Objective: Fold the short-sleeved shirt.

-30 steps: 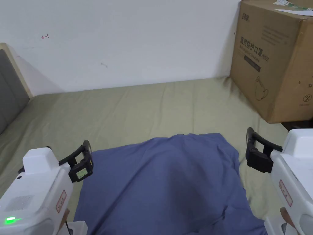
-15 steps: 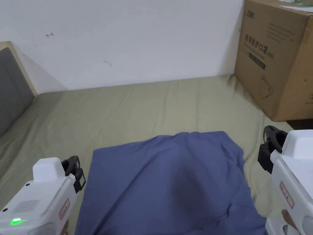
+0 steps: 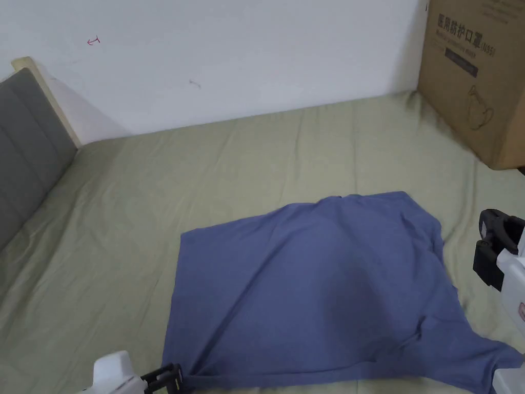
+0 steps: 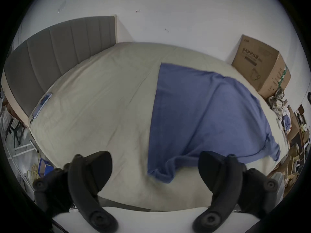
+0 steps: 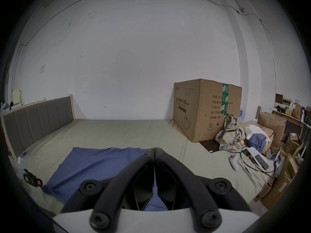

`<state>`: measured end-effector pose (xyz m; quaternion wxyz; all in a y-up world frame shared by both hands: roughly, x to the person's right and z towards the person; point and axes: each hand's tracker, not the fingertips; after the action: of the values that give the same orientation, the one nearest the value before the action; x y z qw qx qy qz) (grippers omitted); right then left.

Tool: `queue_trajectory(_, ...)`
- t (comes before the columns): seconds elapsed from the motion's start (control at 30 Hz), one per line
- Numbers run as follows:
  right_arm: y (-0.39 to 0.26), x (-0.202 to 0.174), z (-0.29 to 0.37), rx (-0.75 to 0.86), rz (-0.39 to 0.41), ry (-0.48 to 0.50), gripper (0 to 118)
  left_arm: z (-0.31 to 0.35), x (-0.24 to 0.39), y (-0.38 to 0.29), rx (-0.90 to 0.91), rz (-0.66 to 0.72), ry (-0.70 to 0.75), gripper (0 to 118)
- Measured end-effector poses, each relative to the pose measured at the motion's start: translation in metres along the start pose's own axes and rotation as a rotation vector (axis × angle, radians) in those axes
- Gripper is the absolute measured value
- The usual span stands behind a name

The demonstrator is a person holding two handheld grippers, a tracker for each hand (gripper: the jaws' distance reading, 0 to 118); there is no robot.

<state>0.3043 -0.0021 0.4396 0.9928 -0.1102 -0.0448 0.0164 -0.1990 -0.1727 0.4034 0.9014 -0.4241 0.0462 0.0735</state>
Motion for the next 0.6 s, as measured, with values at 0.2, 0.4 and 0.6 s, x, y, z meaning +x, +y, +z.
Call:
queue_trajectory(0.2, -0.017, 0.003, -0.007, -0.064, -0.004, -0.012, 0, -0.030, 0.011, -0.015, -0.041, -0.046, 0.054, 91)
queue_trajectory(0.4, -0.037, 0.019, -0.013, -0.131, -0.022, -0.036, 0, -0.037, 0.024, -0.015, -0.056, -0.041, -0.006, 5)
queue_trajectory(0.6, -0.086, 0.036, -0.032, -0.369, -0.099, -0.056, 99, -0.025, 0.030, -0.013, -0.023, -0.061, -0.025, 3)
